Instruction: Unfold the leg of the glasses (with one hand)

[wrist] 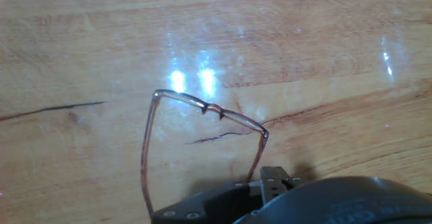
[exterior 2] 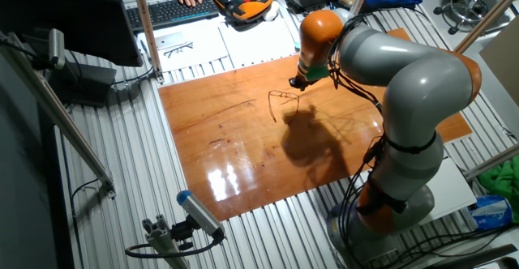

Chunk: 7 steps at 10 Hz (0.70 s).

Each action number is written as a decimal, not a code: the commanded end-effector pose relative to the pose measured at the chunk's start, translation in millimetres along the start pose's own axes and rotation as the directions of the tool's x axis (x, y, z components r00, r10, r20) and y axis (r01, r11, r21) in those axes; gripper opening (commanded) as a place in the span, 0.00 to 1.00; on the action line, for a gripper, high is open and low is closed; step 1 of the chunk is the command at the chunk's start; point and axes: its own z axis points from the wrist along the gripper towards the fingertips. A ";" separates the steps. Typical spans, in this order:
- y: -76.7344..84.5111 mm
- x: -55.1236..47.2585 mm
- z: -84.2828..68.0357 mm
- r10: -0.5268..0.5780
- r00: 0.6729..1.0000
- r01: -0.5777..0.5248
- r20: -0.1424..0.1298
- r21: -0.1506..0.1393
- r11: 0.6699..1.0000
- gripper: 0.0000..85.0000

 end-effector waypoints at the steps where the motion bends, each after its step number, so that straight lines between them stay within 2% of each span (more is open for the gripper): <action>1: -0.6 0.7 -1.0 0.005 1.000 -0.005 -0.006 -0.010 1.000 0.00; 2: -1.2 0.6 -1.5 0.016 1.000 -0.017 -0.017 -0.027 0.999 0.00; 4: -1.1 2.8 -3.6 0.058 0.997 -0.059 -0.043 -0.034 0.998 0.00; 5: -0.8 3.3 -4.2 0.083 0.994 -0.086 -0.064 -0.044 0.995 0.00; 6: 0.1 3.4 -5.0 0.122 0.988 -0.128 -0.094 -0.067 0.989 0.00; 7: 0.8 3.7 -7.7 0.133 0.985 -0.141 -0.109 -0.069 0.988 0.00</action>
